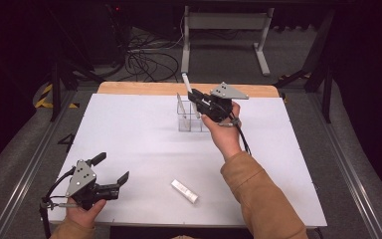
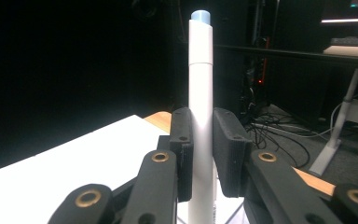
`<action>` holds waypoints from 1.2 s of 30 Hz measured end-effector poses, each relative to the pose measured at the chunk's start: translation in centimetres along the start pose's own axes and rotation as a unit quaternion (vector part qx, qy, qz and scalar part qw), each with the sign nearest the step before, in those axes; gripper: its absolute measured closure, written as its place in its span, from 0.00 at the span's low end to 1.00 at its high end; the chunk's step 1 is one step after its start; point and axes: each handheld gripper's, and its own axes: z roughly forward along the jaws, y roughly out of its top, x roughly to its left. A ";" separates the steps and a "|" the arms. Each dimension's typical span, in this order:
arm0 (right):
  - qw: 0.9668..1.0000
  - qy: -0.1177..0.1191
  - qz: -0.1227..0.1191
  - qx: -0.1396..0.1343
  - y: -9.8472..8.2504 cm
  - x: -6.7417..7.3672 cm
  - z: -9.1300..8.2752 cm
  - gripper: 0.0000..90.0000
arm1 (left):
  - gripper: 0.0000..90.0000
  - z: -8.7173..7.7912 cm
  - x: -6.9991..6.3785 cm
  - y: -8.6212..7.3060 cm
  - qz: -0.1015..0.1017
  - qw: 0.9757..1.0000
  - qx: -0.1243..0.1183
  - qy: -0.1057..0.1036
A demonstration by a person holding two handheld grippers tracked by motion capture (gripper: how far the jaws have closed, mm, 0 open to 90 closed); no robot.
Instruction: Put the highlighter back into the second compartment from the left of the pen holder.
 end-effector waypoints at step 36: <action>0.999 -0.035 -0.028 0.010 -2.3 -2.6 3.1 0.87 | 0.09 0.1 0.1 -0.1 -0.001 1.000 0.003 -0.002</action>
